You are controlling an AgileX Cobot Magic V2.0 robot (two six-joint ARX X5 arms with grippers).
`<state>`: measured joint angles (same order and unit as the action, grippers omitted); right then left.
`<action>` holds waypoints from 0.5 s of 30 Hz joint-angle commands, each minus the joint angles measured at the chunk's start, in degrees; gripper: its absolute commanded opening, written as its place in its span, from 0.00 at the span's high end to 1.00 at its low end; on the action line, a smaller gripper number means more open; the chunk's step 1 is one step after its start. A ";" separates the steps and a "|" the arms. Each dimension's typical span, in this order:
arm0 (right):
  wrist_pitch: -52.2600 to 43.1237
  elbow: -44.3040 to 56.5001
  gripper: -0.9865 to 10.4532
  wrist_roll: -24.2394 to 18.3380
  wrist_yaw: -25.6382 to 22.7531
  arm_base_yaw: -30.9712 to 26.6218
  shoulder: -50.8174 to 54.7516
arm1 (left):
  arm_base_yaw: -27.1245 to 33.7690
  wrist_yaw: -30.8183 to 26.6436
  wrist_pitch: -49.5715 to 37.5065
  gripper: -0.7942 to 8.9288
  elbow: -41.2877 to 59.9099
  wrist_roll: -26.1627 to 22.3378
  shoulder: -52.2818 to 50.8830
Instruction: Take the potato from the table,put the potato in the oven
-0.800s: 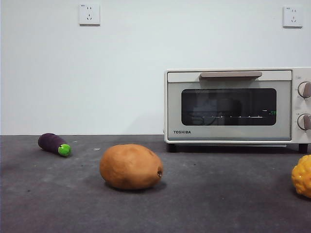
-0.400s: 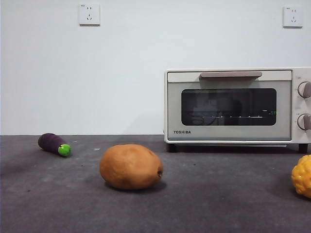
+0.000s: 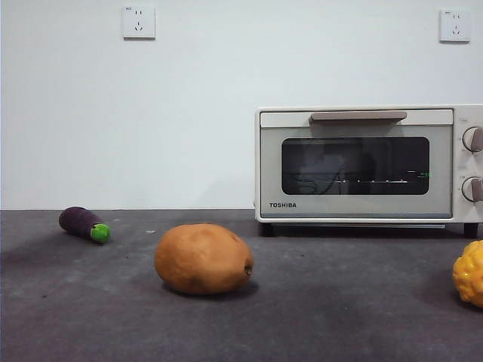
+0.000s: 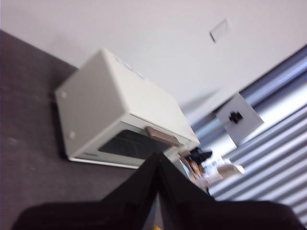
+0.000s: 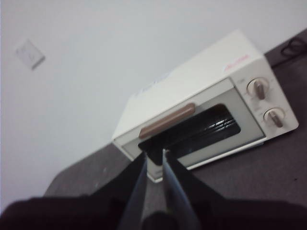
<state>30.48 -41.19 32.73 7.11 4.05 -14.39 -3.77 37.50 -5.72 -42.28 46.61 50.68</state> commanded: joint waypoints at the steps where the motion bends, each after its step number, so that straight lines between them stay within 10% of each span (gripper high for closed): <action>1: 0.02 -1.60 0.86 -3.54 3.10 0.02 -2.05 | -3.23 0.44 1.99 0.92 -5.55 -0.09 5.57; 15: 4.48 -7.23 0.86 -6.23 6.01 0.02 -8.72 | -19.06 4.09 23.47 0.92 -42.82 -13.64 35.93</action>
<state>34.81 -48.23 27.77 12.93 4.05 -22.92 -22.26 41.23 17.23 -82.74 36.67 84.99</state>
